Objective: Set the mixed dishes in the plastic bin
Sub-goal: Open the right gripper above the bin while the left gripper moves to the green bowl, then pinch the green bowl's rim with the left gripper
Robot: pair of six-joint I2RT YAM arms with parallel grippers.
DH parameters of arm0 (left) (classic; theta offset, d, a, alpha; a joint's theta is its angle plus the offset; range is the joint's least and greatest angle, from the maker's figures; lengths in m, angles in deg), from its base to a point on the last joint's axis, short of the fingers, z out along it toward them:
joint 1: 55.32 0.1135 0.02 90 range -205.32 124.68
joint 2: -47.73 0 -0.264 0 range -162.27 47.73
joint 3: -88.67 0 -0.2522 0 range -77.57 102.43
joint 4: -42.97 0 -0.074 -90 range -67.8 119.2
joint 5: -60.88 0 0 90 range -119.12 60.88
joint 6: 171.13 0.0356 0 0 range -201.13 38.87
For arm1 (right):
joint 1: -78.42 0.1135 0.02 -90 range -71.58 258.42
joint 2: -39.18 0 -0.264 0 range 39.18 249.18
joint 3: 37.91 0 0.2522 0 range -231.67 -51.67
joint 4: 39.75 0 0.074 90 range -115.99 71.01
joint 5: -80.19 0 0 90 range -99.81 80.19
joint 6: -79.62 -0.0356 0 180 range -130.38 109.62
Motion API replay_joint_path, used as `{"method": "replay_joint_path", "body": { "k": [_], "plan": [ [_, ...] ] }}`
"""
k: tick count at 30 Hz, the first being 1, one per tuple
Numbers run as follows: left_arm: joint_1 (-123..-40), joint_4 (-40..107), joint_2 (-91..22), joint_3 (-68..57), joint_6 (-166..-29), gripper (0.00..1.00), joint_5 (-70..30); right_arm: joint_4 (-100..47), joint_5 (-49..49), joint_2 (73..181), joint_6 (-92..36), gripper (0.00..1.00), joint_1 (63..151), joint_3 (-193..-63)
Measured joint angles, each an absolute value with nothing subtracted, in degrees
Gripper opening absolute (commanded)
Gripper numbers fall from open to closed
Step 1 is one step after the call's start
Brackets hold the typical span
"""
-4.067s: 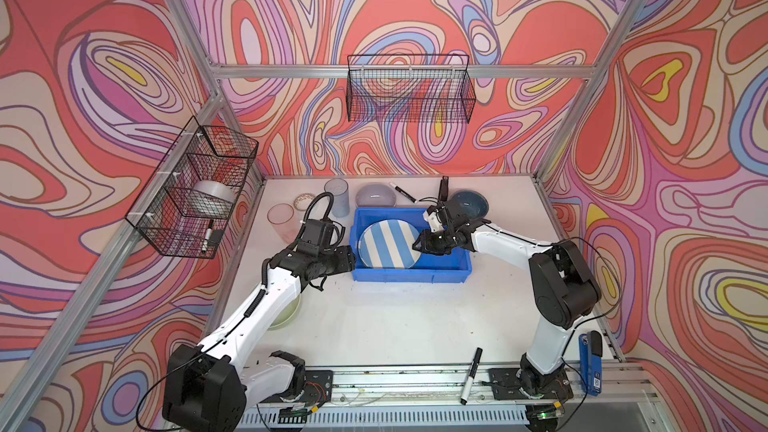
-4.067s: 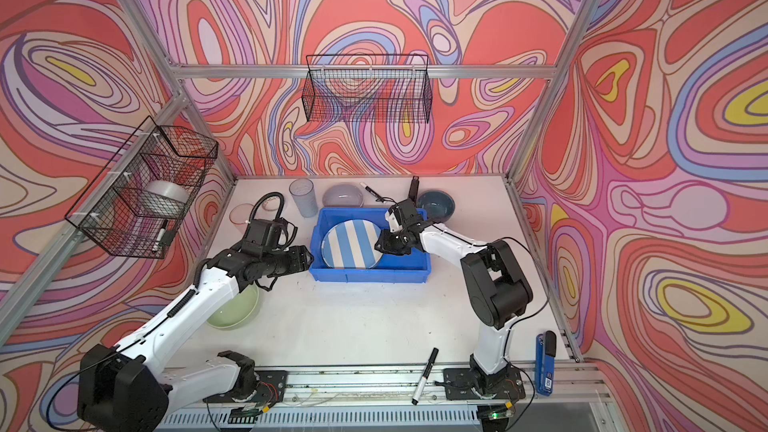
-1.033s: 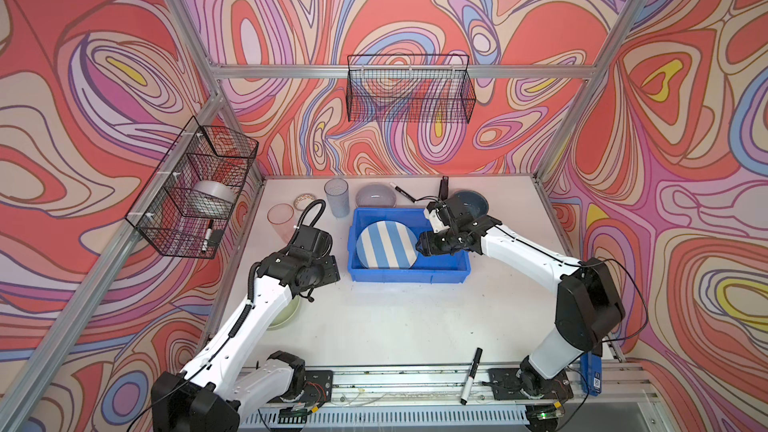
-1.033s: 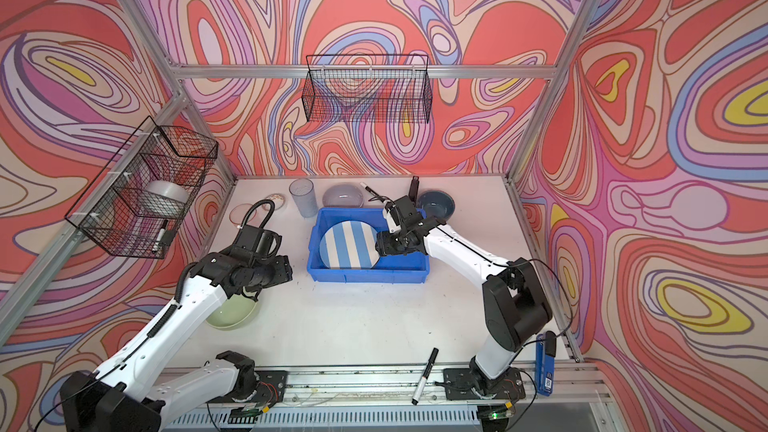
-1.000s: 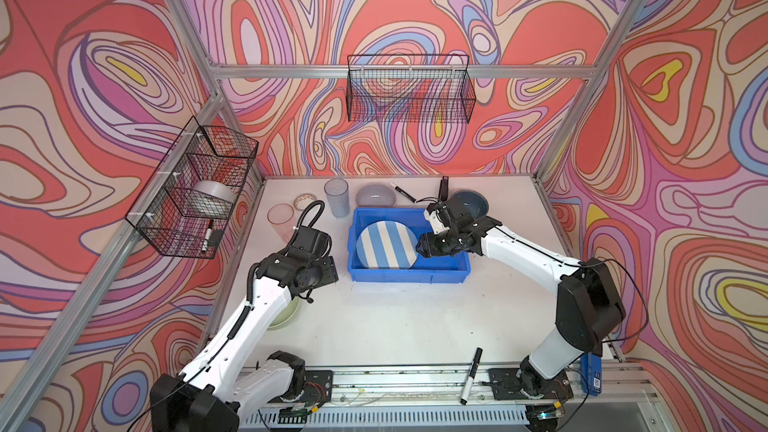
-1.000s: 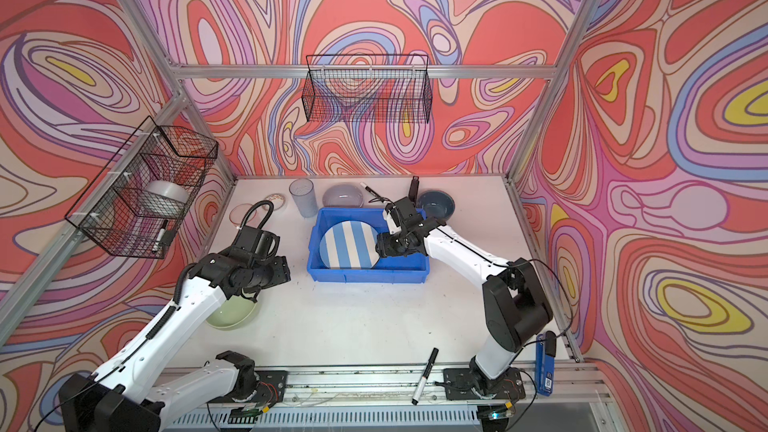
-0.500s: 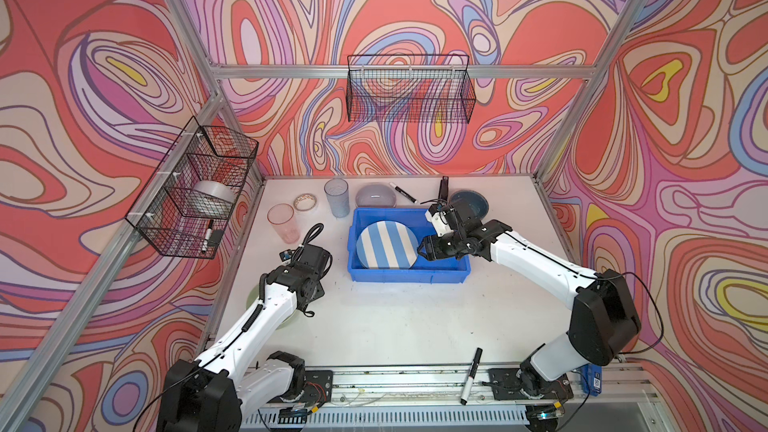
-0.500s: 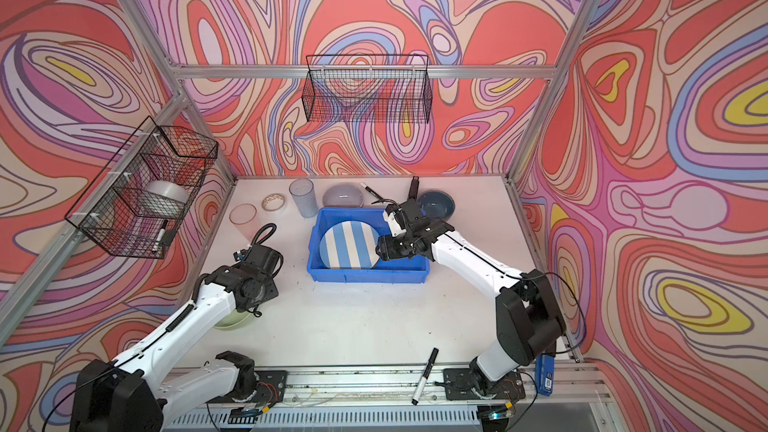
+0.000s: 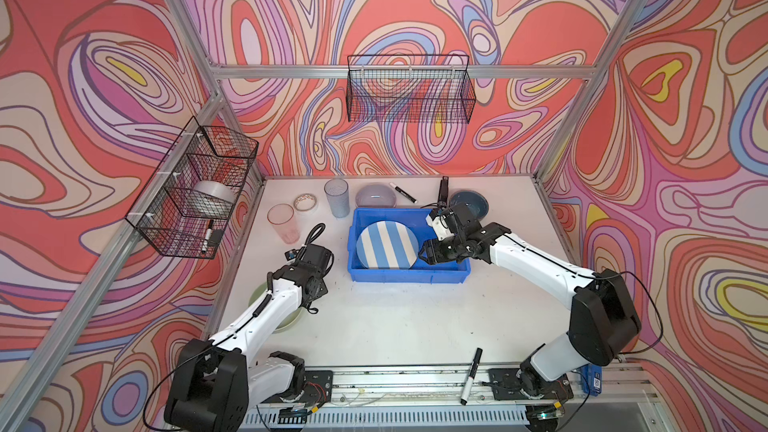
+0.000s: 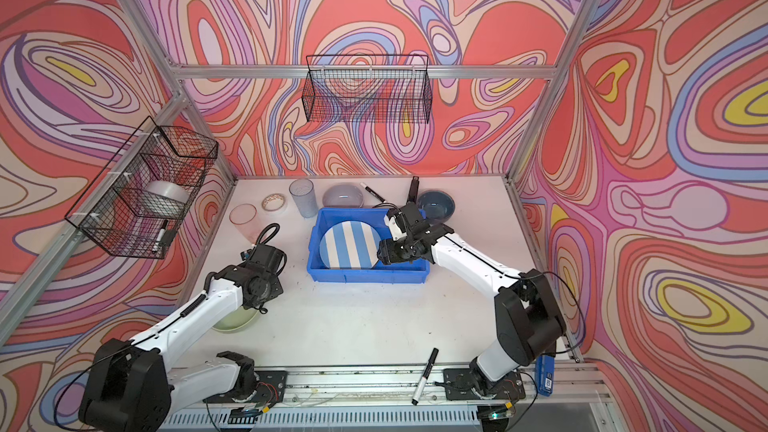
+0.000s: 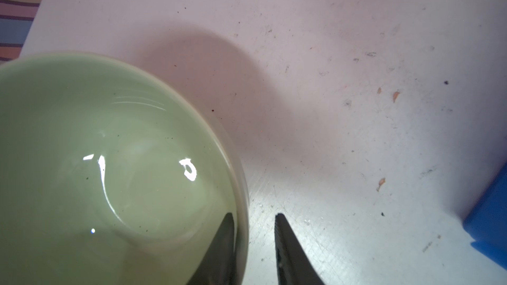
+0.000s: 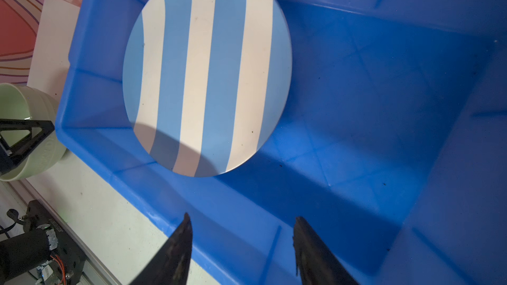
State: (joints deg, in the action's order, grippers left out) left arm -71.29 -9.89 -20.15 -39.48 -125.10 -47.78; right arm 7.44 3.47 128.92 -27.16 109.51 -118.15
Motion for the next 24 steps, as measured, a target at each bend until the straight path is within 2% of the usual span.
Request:
{"method": "replay_joint_path", "body": {
  "k": [6, 9, 12, 24],
  "plan": [
    [-71.0, -9.25, -21.42, -39.48, -123.74, 0.23, -46.03, 7.46, 3.25, 128.41, -27.55, 0.6, 109.51, -117.56],
    [-71.0, -9.27, -21.4, -39.48, -123.31, 0.08, -45.37, 7.51, 3.21, 128.41, -27.64, 0.6, 109.51, -117.32],
    [-70.94, -9.14, -21.31, -39.48, -122.87, 0.0, -43.78, 7.48, 3.14, 128.41, -27.64, 0.6, 109.51, -117.32],
    [-70.65, -5.47, -23.56, -37.43, -115.9, 0.0, -34.25, 8.75, 2.11, 128.41, -27.86, 0.61, 109.51, -117.32]
  ]
}}
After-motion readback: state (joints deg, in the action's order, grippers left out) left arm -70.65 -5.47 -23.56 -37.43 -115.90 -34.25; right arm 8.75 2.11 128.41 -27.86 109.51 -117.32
